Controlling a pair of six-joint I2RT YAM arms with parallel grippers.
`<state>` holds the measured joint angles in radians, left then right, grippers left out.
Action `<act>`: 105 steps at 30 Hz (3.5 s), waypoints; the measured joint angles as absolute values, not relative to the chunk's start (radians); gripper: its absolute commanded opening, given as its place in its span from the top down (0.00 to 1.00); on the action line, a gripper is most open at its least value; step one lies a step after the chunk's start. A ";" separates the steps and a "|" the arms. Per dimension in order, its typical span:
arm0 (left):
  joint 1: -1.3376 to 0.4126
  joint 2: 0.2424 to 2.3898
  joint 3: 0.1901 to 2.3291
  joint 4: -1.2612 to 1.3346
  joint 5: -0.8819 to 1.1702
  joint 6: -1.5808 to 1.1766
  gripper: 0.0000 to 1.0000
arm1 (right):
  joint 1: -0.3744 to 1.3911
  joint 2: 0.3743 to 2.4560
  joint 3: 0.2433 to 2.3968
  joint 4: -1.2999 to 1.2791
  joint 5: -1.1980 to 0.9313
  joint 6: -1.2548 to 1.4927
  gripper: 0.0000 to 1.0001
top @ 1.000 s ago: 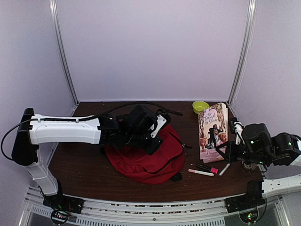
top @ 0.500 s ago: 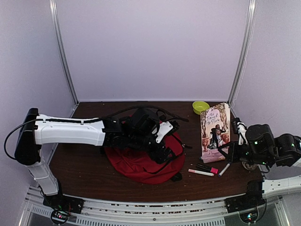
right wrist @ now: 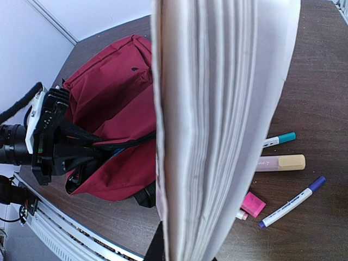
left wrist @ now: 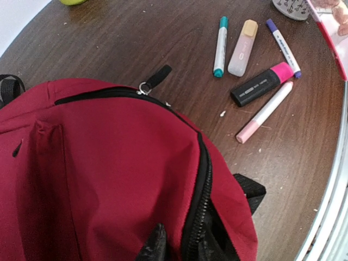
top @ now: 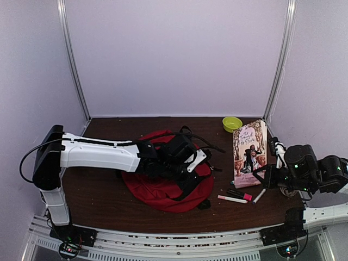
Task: Pack the student bag
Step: Pick up the largest pocket of the bag from the student bag, then place the book in the largest pocket of the bag.
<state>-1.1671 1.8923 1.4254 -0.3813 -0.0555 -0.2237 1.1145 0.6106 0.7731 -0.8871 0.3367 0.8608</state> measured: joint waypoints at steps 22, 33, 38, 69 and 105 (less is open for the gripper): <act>-1.079 1.670 1.305 -0.368 -0.215 -0.373 1.00 | 1.114 0.588 0.750 -0.771 0.130 0.865 1.00; -1.042 1.610 1.251 -0.330 -0.154 -0.437 1.00 | 1.114 0.551 0.646 -0.574 -0.148 0.934 1.00; -1.027 1.600 1.246 -0.329 -0.149 -0.456 1.00 | 1.114 0.527 0.610 -0.529 -0.222 0.975 1.00; -1.034 1.496 1.112 -0.147 0.026 -0.461 1.00 | 1.113 0.942 0.483 -0.033 -0.524 1.158 1.00; -1.089 1.445 1.039 -0.072 0.086 -0.430 1.00 | 0.875 1.346 0.735 -0.029 -0.772 0.971 0.96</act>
<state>-1.0885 1.4452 1.0389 -0.0723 0.0864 -0.4301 0.8753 1.3457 0.7349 -0.0292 -0.7723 0.9714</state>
